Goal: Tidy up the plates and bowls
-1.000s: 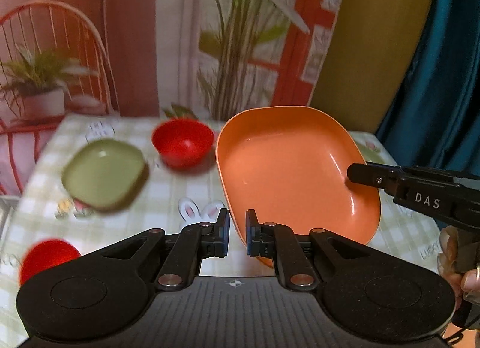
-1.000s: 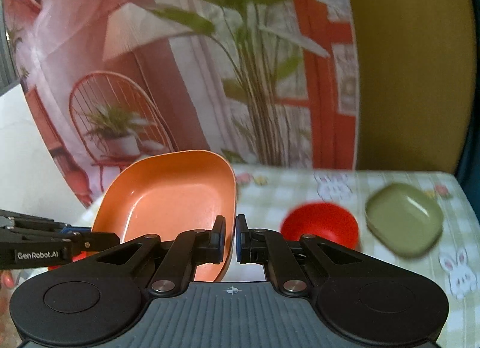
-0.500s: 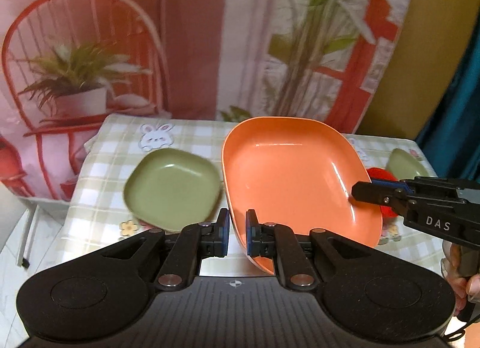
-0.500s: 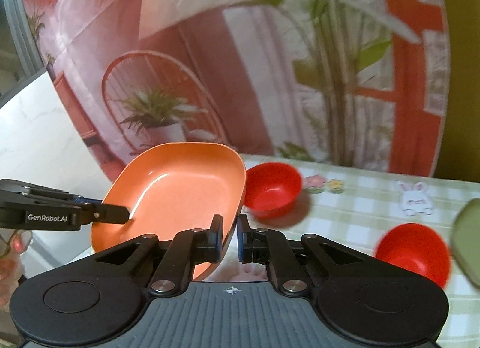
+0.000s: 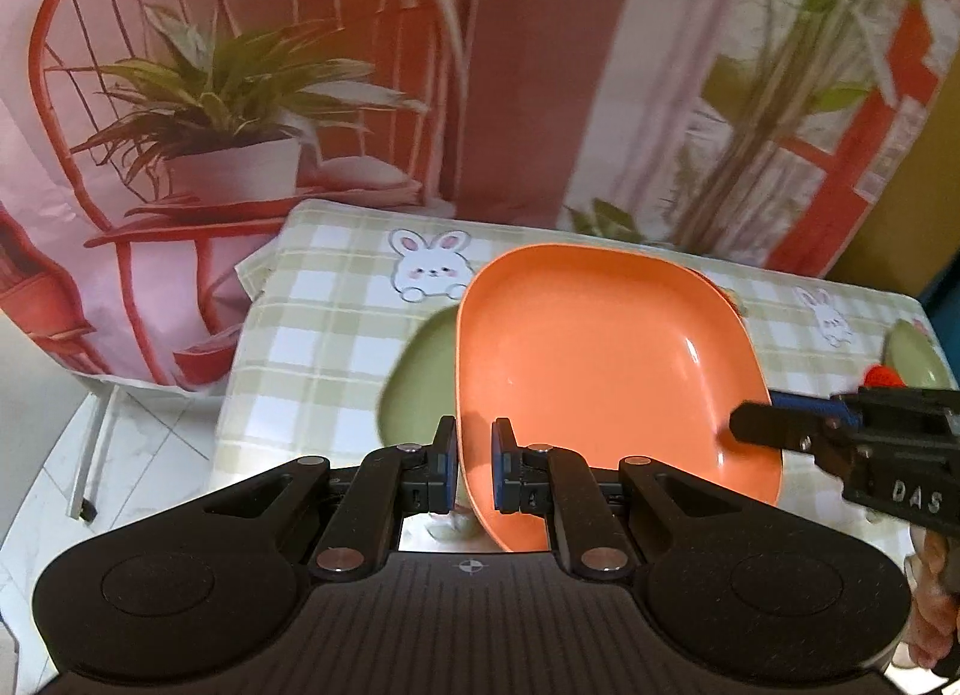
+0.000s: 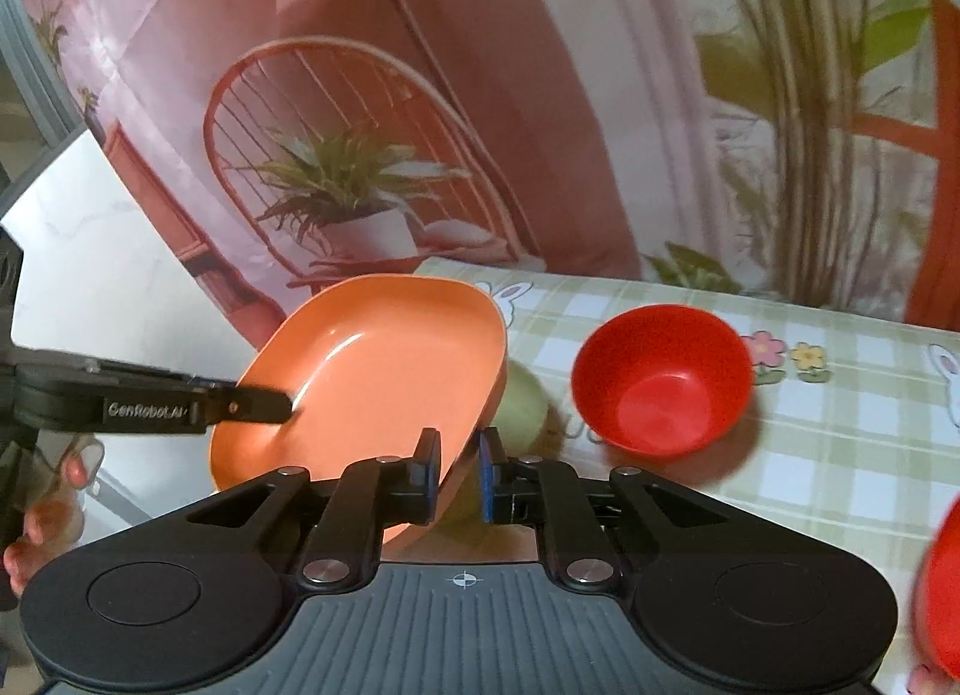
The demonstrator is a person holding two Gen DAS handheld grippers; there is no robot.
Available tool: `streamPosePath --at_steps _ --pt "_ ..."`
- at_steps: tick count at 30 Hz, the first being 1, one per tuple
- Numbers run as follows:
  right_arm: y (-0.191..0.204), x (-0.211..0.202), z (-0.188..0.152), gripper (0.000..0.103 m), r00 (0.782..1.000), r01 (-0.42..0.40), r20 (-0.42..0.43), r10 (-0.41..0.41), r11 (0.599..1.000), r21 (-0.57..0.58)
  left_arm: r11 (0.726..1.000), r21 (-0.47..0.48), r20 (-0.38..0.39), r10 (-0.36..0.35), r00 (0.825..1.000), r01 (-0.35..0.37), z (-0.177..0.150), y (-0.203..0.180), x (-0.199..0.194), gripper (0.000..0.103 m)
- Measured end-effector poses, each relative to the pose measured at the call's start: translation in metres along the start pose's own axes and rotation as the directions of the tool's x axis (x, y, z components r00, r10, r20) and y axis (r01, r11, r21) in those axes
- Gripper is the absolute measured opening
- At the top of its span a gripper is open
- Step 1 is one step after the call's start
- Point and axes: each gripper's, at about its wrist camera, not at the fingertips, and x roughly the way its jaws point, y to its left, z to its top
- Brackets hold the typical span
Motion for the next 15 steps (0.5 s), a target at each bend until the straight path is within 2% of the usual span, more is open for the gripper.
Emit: streamPosePath --at_steps 8,15 --pt "-0.005 0.040 0.000 0.015 0.999 0.001 -0.051 0.001 0.999 0.041 1.000 0.018 -0.030 0.022 0.999 -0.021 0.014 0.017 0.046 0.012" --pt "-0.011 0.062 -0.006 0.016 0.997 0.008 -0.084 -0.002 0.997 0.079 0.999 0.024 -0.035 0.026 0.999 -0.025 0.019 0.027 0.071 0.012"
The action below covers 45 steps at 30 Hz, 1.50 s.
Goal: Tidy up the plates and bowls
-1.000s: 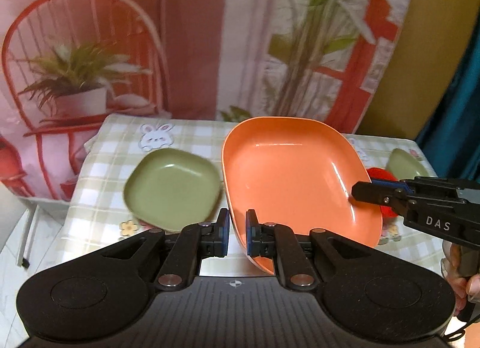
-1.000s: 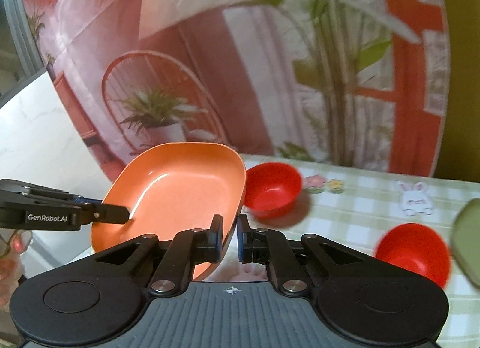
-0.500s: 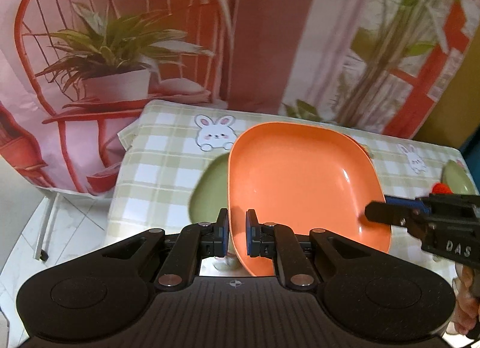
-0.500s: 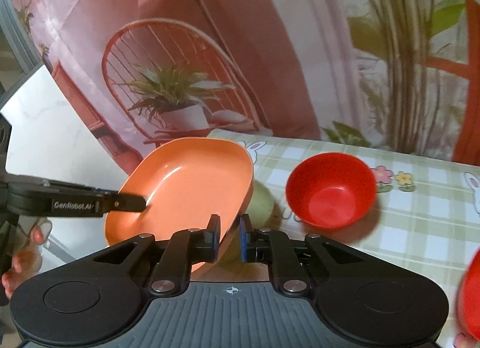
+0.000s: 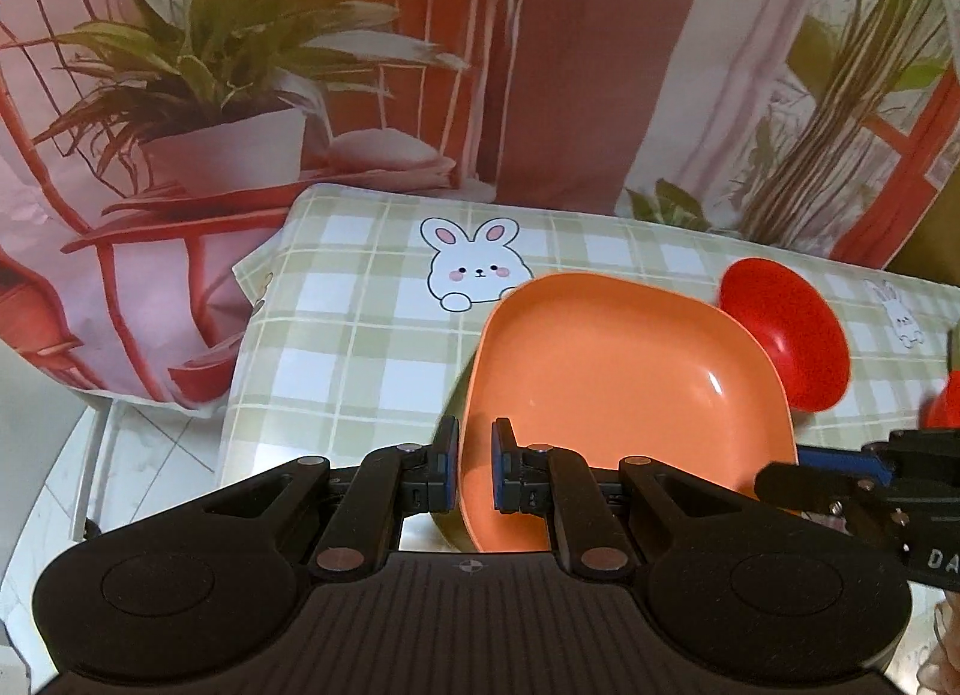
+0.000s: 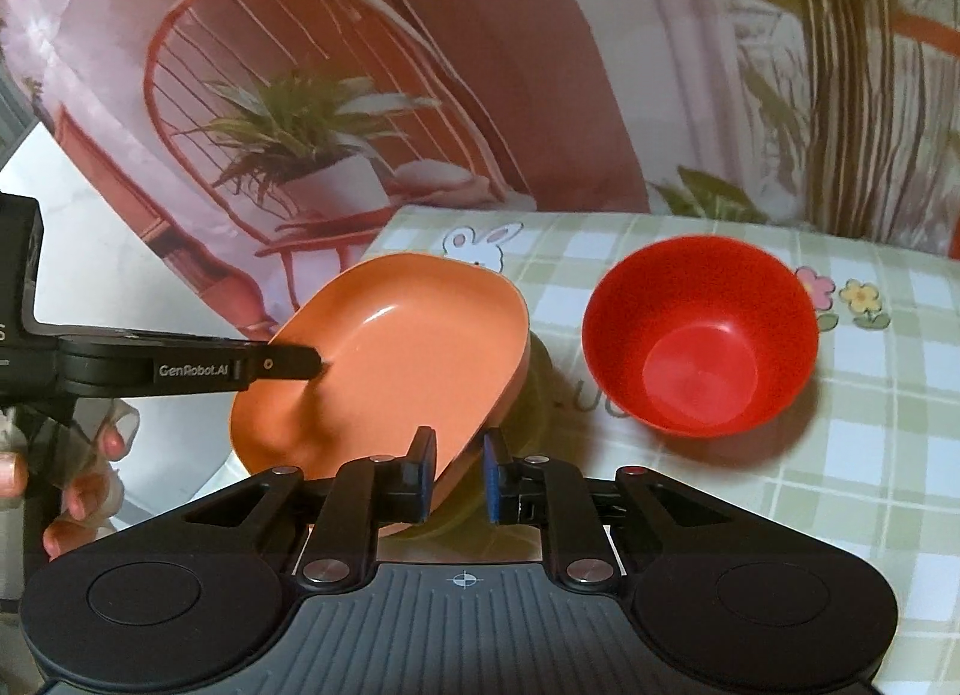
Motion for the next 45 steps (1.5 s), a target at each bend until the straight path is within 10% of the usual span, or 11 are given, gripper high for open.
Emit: streamPosePath --at_steps 45 --pt "0.005 0.029 -0.005 0.017 0.997 0.060 -0.039 -0.062 0.998 -0.034 0.996 0.044 0.003 0.076 0.997 -0.077 0.000 0.001 0.030 0.013"
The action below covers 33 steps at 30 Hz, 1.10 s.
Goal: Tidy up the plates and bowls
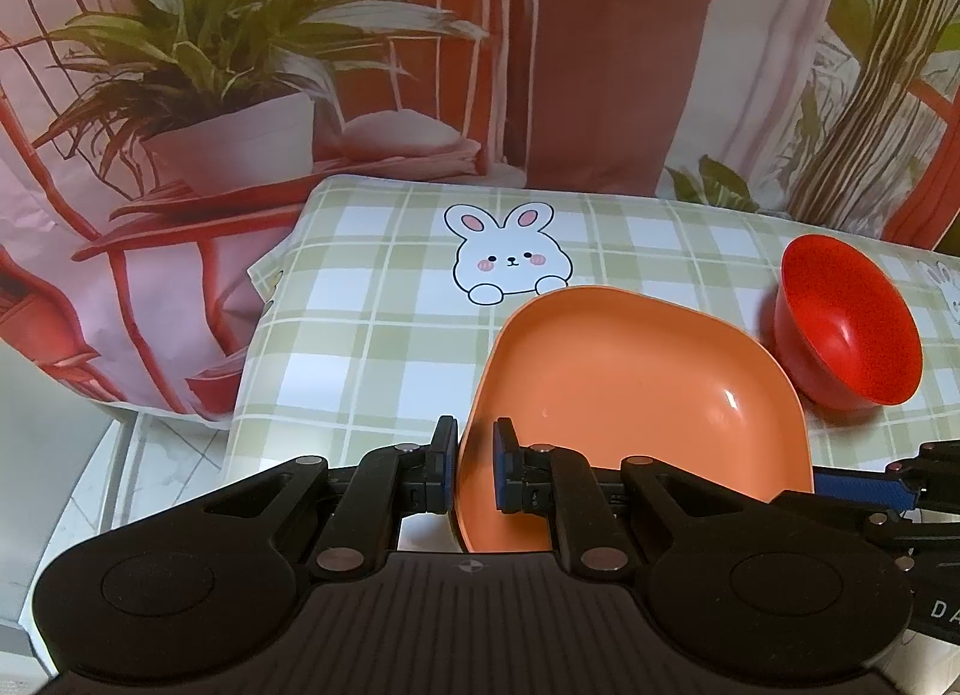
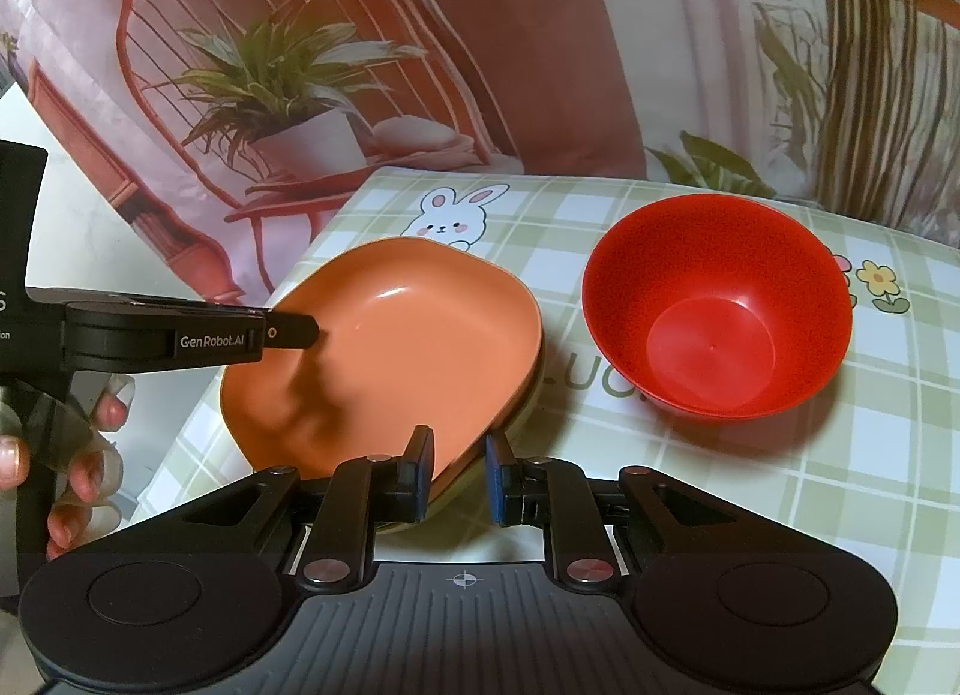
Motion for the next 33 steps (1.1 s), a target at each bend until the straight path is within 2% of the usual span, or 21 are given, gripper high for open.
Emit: streamPosePath --at_steps 12,15,25,29,33 --pt "0.004 0.000 0.000 0.019 1.000 0.019 -0.007 -0.019 0.999 -0.040 0.998 0.043 0.020 0.046 0.999 -0.047 -0.002 -0.003 -0.002 0.013" --pt "0.005 -0.005 -0.003 0.023 0.999 0.033 0.004 -0.033 0.998 -0.053 0.999 0.024 0.022 0.036 0.999 -0.036 -0.002 0.000 -0.004 0.013" --pt "0.006 -0.021 -0.014 0.023 0.998 0.047 0.033 -0.045 0.995 -0.088 1.000 -0.015 0.040 0.027 0.999 -0.026 -0.008 0.001 -0.015 0.013" --pt "0.006 -0.039 -0.019 0.023 0.995 0.075 0.080 -0.066 0.990 -0.121 0.999 -0.044 0.065 0.018 0.998 -0.016 -0.012 0.001 -0.031 0.013" --pt "-0.005 -0.066 -0.022 0.023 0.992 0.060 0.114 -0.048 0.993 -0.104 0.997 -0.074 0.094 0.028 0.995 -0.021 -0.015 -0.003 -0.052 0.013"
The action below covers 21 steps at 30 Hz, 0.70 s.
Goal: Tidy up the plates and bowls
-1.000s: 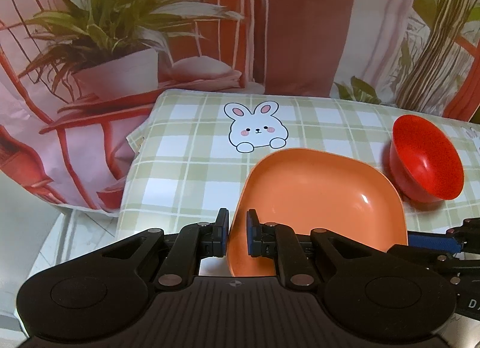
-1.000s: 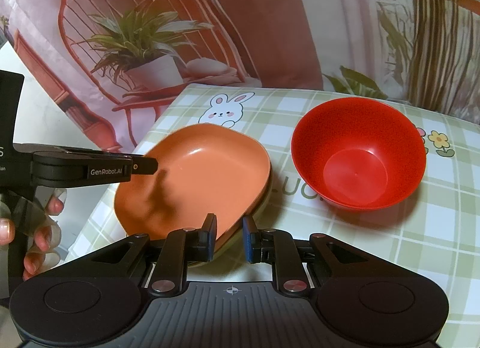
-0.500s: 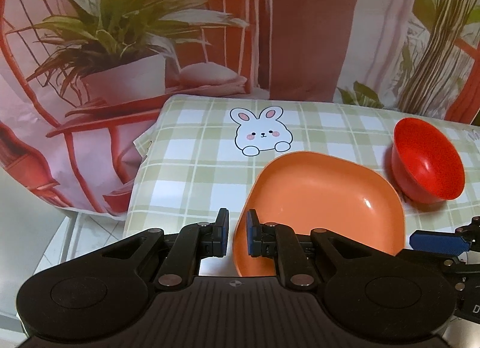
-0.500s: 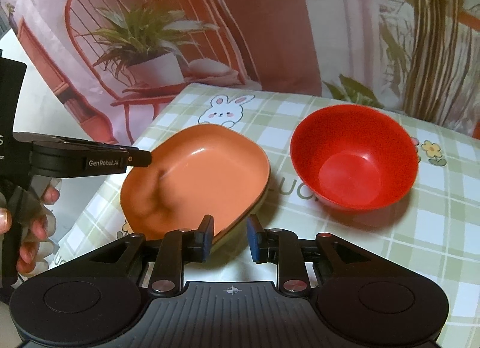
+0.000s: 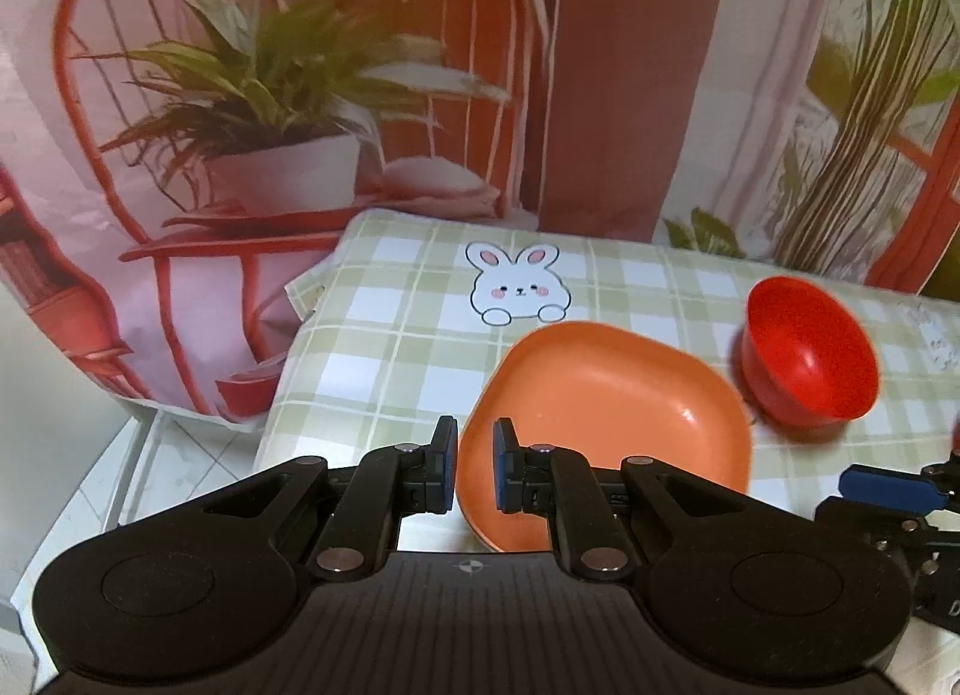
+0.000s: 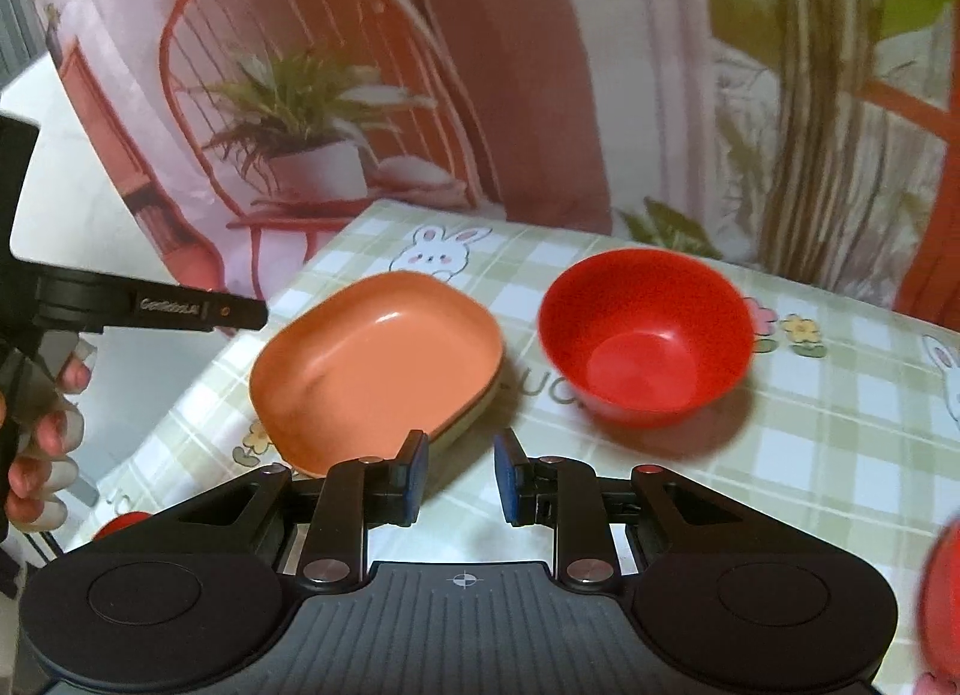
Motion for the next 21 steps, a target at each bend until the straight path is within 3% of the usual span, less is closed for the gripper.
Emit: streamPosePath --at_steps 7,12,15,18,21 --pt "-0.031 -0.050 -0.008 0.023 0.996 0.064 0.069 -0.062 0.998 -0.019 0.996 -0.088 0.057 0.029 0.998 -0.024 -0.006 -0.006 -0.045 0.014" --pt "-0.060 -0.086 -0.021 0.024 0.990 0.102 0.102 -0.098 0.994 -0.030 0.992 -0.120 0.073 0.051 0.996 -0.042 -0.014 -0.025 -0.070 0.022" --pt "-0.081 -0.109 -0.030 0.025 0.986 0.115 0.125 -0.112 0.993 -0.018 0.990 -0.131 0.056 0.049 0.997 -0.041 -0.018 -0.042 -0.080 0.041" --pt "-0.104 -0.132 -0.042 0.028 0.979 0.142 0.147 -0.139 0.990 -0.006 0.990 -0.139 0.085 0.017 0.996 -0.005 -0.023 -0.065 -0.090 0.046" --pt "-0.128 -0.154 -0.055 0.031 0.972 0.171 0.160 -0.170 0.985 0.005 0.991 -0.127 0.111 -0.029 0.993 0.043 -0.025 -0.099 -0.095 0.059"
